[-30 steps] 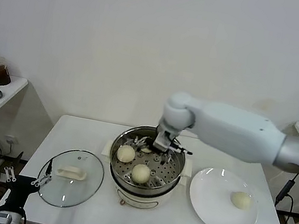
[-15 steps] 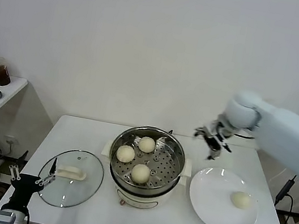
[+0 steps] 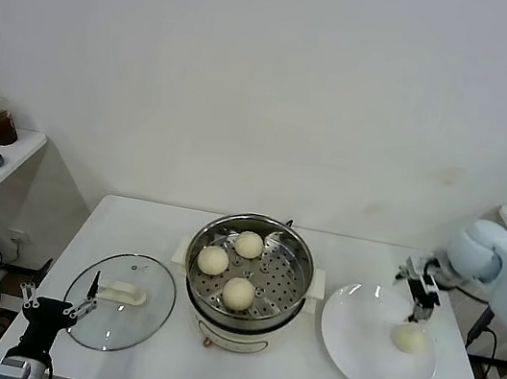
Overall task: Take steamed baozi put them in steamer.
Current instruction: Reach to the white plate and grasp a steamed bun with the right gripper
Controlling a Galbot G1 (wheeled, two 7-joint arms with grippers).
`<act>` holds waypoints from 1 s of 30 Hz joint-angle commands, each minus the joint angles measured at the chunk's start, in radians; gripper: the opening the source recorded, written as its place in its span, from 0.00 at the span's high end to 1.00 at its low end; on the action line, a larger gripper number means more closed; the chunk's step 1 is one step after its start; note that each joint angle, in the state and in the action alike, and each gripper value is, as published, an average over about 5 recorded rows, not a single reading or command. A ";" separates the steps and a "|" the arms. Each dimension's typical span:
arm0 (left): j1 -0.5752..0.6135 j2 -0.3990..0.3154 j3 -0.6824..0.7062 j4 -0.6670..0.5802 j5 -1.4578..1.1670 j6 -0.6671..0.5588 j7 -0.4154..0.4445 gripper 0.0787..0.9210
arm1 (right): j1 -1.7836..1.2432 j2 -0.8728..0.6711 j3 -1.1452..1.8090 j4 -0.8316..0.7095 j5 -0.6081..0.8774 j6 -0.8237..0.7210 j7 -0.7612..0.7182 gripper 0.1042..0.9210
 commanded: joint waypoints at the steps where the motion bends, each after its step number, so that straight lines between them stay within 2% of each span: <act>1: 0.000 0.001 0.001 0.001 0.000 0.000 0.000 0.12 | -0.252 -0.065 0.218 -0.043 -0.084 -0.016 -0.001 0.12; 30: 0.008 -0.008 0.001 0.003 0.012 0.000 -0.001 0.12 | -0.327 0.084 0.274 -0.181 -0.156 -0.004 0.044 0.13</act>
